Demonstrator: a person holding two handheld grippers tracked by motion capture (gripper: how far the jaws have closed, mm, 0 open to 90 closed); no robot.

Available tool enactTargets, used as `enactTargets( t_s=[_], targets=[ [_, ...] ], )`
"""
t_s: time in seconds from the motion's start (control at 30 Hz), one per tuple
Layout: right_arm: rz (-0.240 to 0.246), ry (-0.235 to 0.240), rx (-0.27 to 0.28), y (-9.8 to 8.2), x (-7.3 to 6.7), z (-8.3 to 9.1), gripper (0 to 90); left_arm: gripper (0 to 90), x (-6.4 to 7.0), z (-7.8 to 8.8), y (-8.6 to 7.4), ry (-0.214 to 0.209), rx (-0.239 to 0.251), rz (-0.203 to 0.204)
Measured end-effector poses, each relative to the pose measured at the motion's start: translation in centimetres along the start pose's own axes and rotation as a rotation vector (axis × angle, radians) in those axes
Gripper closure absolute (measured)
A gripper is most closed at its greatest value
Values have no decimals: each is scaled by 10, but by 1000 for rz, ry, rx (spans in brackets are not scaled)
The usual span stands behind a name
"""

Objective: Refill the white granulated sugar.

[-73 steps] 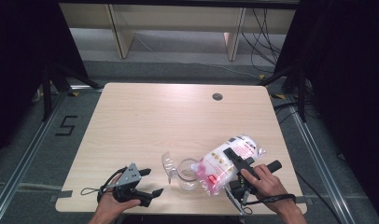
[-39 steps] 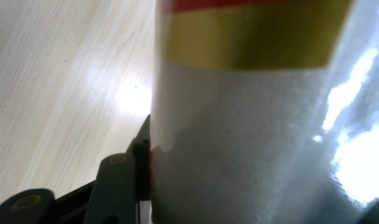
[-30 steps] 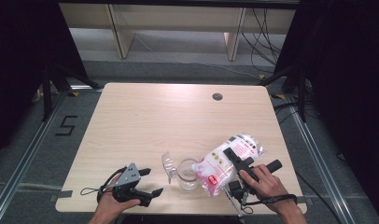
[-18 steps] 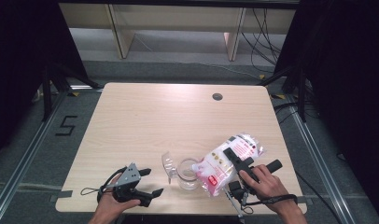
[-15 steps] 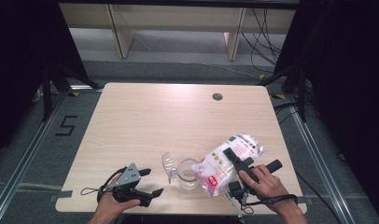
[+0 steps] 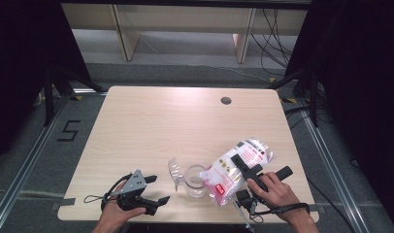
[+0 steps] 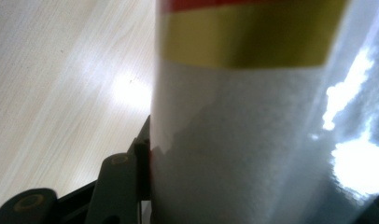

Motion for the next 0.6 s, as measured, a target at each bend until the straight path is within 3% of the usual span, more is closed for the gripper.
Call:
enactTargets(
  t_s=[0.2,0.23,0.6],
  targets=[
    [-25,14,-14,-2,-3,0,517,153,1,-1,1,-2,12,9],
    [-8,12,-10,-2,-1,0,517,153,1,-1,1,-2,13,9],
    [-4,-3,9,0,2,0,522,153,1,-1,0,-1,5,8]
  ],
)
Point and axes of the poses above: each handheld gripper's, and its own axes: z roughly backward along the jaws, y roughly out of its top, x roughly to its right, the point moved 10 cm from there along -z, roughly forward along the jaws, and after that the axes turned 3 degrees about -z, right-handed, at the moved point
